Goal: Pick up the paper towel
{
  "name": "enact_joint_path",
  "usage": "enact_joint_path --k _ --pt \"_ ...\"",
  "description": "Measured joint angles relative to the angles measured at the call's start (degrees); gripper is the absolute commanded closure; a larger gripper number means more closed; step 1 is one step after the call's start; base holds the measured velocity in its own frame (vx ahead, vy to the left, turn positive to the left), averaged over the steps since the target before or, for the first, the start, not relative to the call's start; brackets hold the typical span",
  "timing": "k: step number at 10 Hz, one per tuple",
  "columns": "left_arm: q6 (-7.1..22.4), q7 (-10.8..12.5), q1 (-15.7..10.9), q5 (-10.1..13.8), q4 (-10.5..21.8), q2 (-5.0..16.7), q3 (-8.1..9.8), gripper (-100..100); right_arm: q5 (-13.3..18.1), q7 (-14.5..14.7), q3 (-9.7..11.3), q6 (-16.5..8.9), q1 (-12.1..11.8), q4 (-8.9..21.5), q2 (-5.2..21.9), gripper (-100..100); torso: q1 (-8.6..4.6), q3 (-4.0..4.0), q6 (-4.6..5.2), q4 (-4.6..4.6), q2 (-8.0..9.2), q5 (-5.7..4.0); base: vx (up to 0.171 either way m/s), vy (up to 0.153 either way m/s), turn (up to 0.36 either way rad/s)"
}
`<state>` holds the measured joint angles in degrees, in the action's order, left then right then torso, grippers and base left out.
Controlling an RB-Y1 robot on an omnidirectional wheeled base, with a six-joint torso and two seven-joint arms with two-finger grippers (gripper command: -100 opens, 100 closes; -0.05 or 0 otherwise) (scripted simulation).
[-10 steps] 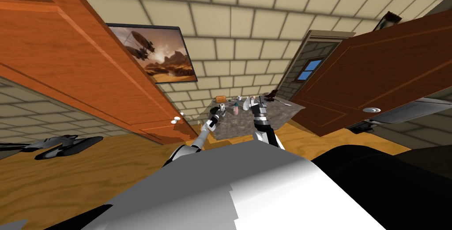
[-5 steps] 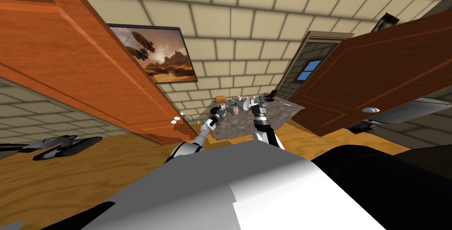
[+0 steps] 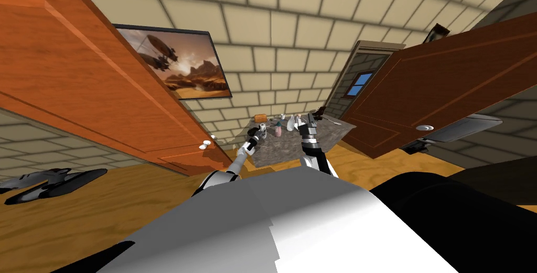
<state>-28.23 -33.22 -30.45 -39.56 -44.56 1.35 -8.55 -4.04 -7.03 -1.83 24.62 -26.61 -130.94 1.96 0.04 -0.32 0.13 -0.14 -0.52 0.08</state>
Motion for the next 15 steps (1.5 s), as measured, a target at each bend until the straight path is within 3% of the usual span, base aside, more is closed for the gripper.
enact_joint_path --k 1,2,3,5,7,8,9,11,13,15 --pt "0.1 0.0 1.4 0.4 -1.5 0.3 0.63 100 0.0 0.0 0.0 0.0 0.0 0.0 0.0 0 -0.04 -0.04 -0.02 -0.04 -0.05 0.01 0.019 -0.031 0.017" --pt "0.7 0.4 3.6 0.3 -4.1 0.4 0.15 100 0.0 0.0 0.0 0.0 0.0 0.0 0.0 0 0.03 -0.04 -0.08 -0.11 0.05 0.02 0.027 -0.073 -0.308" --pt "0.7 0.6 5.6 1.1 -6.3 1.8 1.02 100 0.0 0.0 0.0 0.0 0.0 0.0 0.0 0 -0.05 -0.07 -0.01 -0.15 0.02 0.02 0.032 -0.06 -0.142" --pt "-0.5 0.0 8.1 2.0 -7.6 2.4 2.53 100 0.0 0.0 0.0 0.0 0.0 0.0 0.0 0 0.13 -0.24 -0.15 -0.47 0.0 0.06 0.021 -0.013 0.022" --pt "0.5 0.8 12.2 2.4 -12.4 4.0 2.36 100 0.0 0.0 0.0 0.0 0.0 0.0 0.0 0 0.14 -0.37 -0.08 -0.73 0.01 0.11 0.032 -0.05 -0.246" --pt "-0.5 0.6 13.3 3.2 -12.3 4.7 3.54 100 0.0 0.0 0.0 0.0 0.0 0.0 0.0 0 0.19 -0.53 -0.2 -0.93 -0.13 0.12 0.016 -0.021 0.033" --pt "-0.6 0.7 14.9 3.2 -13.8 5.0 3.49 100 0.0 0.0 0.0 0.0 0.0 0.0 0.0 0 0.34 -0.62 -0.3 -1.09 -0.13 0.16 0.038 -0.058 -0.275" --pt "0.1 1.8 18.4 4.3 -17.4 7.6 4.31 100 0.0 0.0 0.0 0.0 0.0 0.0 0.0 0 0.36 -0.77 -0.31 -1.18 -0.36 0.16 0.032 -0.031 -0.073" --pt "0.0 1.6 20.7 4.5 -19.4 7.5 4.74 100 0.0 0.0 0.0 0.0 0.0 0.0 0.0 0 0.54 -0.85 -0.43 -1.44 -0.25 0.24 0.021 -0.023 -0.161" --pt "-0.2 1.9 24.3 5.7 -22.6 9.6 5.87 100 0.0 0.0 0.0 0.0 0.0 0.0 0.0 0 0.45 -0.96 -0.4 -1.5 -0.41 0.24 0.034 -0.038 -0.068"
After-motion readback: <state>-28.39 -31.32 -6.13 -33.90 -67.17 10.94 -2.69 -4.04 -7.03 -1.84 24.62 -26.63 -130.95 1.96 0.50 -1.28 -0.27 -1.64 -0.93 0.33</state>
